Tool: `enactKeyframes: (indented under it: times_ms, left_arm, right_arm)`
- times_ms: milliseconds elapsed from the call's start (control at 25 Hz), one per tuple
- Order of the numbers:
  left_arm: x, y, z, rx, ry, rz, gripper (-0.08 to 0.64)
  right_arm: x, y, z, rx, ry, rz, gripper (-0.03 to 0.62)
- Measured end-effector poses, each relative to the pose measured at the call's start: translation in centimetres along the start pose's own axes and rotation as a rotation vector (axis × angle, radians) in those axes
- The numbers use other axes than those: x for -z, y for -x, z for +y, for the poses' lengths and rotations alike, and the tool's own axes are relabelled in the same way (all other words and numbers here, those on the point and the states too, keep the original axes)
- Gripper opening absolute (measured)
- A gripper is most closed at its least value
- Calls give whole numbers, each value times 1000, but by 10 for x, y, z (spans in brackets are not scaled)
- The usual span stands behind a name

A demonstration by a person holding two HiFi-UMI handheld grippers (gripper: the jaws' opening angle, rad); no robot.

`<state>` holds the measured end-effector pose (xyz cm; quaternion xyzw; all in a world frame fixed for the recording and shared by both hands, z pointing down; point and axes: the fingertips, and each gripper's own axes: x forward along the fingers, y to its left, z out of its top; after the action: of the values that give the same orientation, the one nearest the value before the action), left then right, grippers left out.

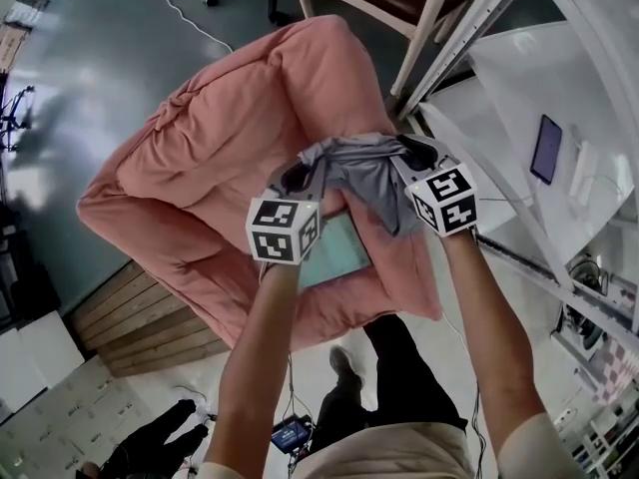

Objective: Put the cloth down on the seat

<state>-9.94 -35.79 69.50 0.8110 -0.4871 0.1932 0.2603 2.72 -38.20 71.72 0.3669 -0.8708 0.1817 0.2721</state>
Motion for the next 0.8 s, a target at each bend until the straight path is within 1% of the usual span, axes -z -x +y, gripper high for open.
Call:
enactKeyframes:
  times_ms: [160, 200, 240, 320, 440, 560, 680, 800]
  left_arm:
    - [9, -6, 2, -8, -6, 43, 19]
    - [11, -6, 3, -11, -13, 58, 36]
    - [13, -5, 3, -15, -19, 72, 83]
    - [17, 1, 6, -32, -26, 89, 138]
    - [21, 16, 11, -67, -32, 99, 178]
    - [23, 36, 14, -88, -25, 87, 183]
    - [16, 58, 9, -96, -28, 61, 183]
    - [-1, 82, 1, -94, -45, 20, 181]
  right_arm:
    - [1, 0, 0, -3, -11, 1, 97]
    - [1, 0, 0, -5, -17, 4, 100]
    - [1, 1, 0, -8, -26, 9, 101]
    - [2, 4, 2, -25, -47, 22, 114]
    - [6, 11, 7, -72, -60, 62, 168]
    - [16, 22, 17, -128, -65, 118, 231]
    - [23, 37, 26, -150, -72, 143, 278]
    - [19, 53, 37, -154, -76, 138, 336]
